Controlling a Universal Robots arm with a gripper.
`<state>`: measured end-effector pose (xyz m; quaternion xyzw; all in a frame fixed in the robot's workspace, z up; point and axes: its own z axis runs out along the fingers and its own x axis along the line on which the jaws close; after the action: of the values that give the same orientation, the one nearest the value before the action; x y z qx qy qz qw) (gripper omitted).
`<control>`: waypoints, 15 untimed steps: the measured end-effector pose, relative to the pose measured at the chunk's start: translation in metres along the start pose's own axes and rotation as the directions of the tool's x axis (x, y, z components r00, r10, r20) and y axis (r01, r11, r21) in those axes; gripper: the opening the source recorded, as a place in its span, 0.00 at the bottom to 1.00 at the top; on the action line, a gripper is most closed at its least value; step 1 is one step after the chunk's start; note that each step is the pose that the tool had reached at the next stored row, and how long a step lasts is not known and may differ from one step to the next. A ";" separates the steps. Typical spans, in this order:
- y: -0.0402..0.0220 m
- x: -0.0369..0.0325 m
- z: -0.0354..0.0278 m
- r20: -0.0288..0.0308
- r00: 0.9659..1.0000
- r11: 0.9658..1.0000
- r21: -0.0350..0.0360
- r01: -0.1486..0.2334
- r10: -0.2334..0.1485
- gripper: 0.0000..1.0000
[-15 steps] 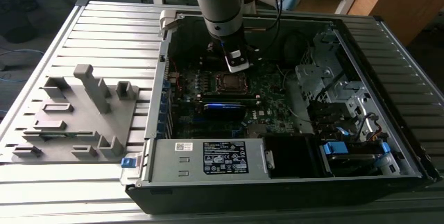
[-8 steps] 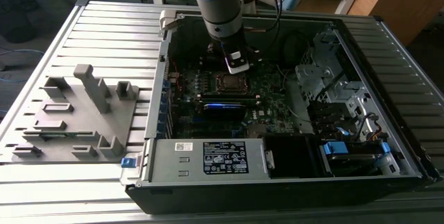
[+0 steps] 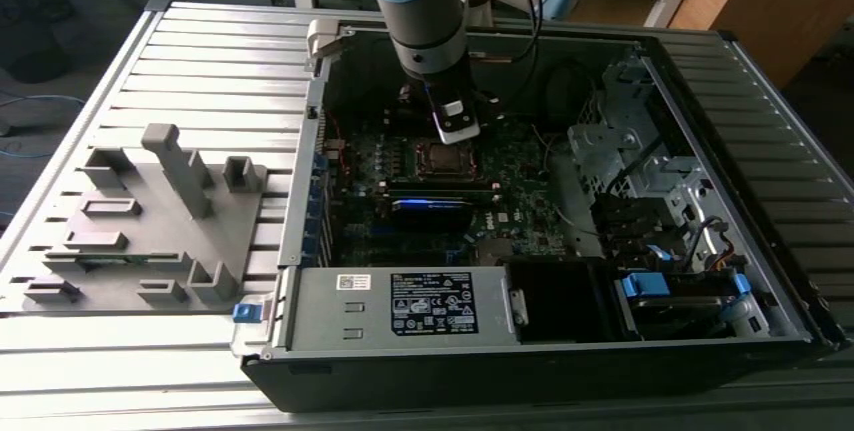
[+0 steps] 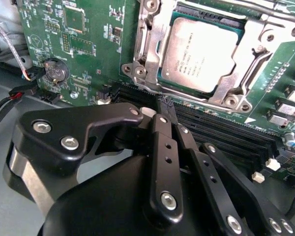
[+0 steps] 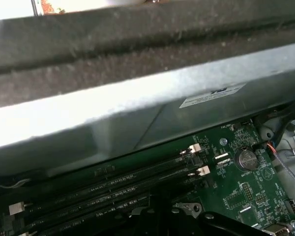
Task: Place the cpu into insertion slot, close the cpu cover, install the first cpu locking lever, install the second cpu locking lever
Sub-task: 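Install the first cpu locking lever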
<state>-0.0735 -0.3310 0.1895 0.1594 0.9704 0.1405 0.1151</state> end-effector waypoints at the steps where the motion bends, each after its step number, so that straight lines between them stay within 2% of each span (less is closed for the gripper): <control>1: 0.0000 0.0000 0.0000 0.000 1.000 1.000 0.000 0.000 0.000 0.10; 6: 0.0016 -0.0009 -0.0048 0.000 1.000 1.000 0.000 0.000 0.000 0.10; 15: 0.0019 -0.0009 -0.0058 0.000 1.000 1.000 0.001 0.000 0.000 0.10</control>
<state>-0.0737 -0.3310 0.1957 0.1593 0.9705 0.1399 0.1151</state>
